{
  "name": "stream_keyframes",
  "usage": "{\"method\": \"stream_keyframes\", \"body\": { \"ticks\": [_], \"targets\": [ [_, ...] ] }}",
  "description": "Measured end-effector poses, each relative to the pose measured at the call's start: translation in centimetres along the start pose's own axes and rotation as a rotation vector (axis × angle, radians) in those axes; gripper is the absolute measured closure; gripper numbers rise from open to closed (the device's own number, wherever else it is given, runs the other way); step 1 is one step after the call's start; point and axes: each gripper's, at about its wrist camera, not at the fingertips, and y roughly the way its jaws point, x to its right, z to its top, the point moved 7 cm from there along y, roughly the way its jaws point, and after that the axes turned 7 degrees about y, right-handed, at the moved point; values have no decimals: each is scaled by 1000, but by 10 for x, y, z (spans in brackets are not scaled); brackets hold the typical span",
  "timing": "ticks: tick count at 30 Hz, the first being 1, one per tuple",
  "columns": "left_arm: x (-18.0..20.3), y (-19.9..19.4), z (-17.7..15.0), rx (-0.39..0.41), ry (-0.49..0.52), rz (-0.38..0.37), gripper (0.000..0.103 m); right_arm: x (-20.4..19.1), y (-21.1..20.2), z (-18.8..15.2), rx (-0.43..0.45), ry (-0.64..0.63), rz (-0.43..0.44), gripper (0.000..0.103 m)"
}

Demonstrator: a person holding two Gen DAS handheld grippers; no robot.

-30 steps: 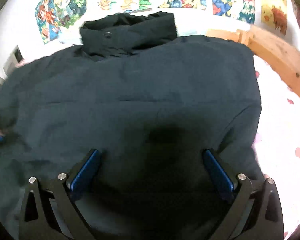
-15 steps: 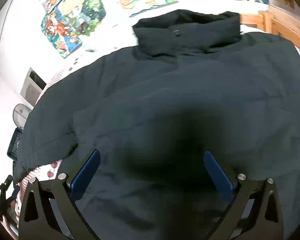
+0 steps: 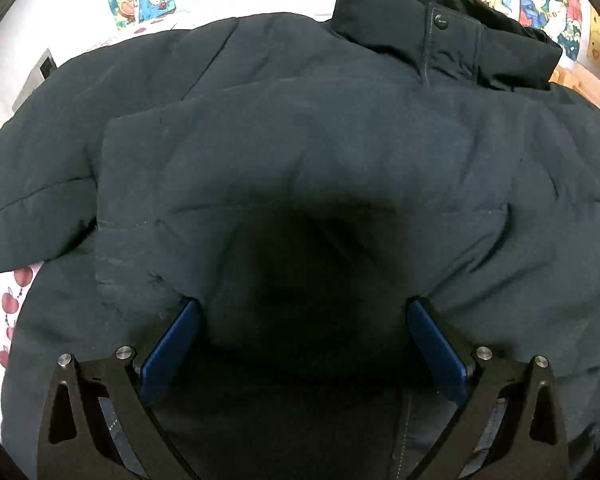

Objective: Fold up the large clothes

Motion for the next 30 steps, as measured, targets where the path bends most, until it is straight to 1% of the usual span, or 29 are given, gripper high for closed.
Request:
{"method": "stream_keyframes", "body": {
  "ticks": [1, 2, 3, 4, 5, 6, 8, 9, 11, 13, 14, 15, 16, 18, 19, 21, 24, 26, 30],
  "targets": [
    [1, 0, 1, 15, 4, -1, 24, 0, -2, 0, -1, 2, 4, 1],
    [0, -1, 1, 22, 7, 4, 36, 2, -6, 1, -9, 9, 11, 2],
    [-1, 0, 2, 31, 6, 3, 55, 3, -12, 0, -20, 21, 18, 2],
    [-2, 1, 3, 37, -8, -6, 65, 5, -20, 0, -30, 38, 35, 2],
    [-4, 2, 5, 37, -35, -27, 81, 8, -28, 1, -32, 50, 58, 2],
    [-4, 3, 8, 43, -57, -55, 89, 11, -39, 1, -29, 60, 81, 2],
    [1, 0, 15, 55, -42, -65, 93, 20, -66, -4, -15, 66, 117, 2],
    [8, -6, 21, 74, -4, -73, 94, 26, -83, -8, -1, 59, 136, 2],
    [27, -23, 32, 126, 69, -106, 95, 44, -114, -18, 32, 44, 134, 2],
    [53, -45, 44, 184, 154, -160, 95, 71, -144, -30, 69, 31, 98, 2],
    [68, -55, 49, 207, 194, -193, 95, 82, -152, -34, 81, 23, 82, 2],
    [90, -69, 55, 232, 249, -238, 95, 96, -164, -38, 106, 15, 53, 2],
    [104, -77, 57, 243, 280, -264, 95, 109, -167, -39, 122, 14, 29, 2],
    [145, -95, 58, 259, 375, -334, 95, 140, -185, -43, 142, 37, -11, 2],
    [168, -103, 56, 262, 428, -365, 95, 152, -189, -45, 146, 51, -18, 2],
    [217, -115, 44, 240, 527, -449, 95, 176, -196, -48, 162, 87, -38, 2],
    [270, -123, 23, 195, 609, -535, 95, 192, -188, -56, 170, 132, -54, 2],
    [308, -127, -1, 154, 670, -599, 95, 196, -185, -59, 175, 156, -48, 2],
    [366, -121, -56, 60, 785, -687, 96, 210, -187, -64, 201, 200, -40, 2]
  ]
}}
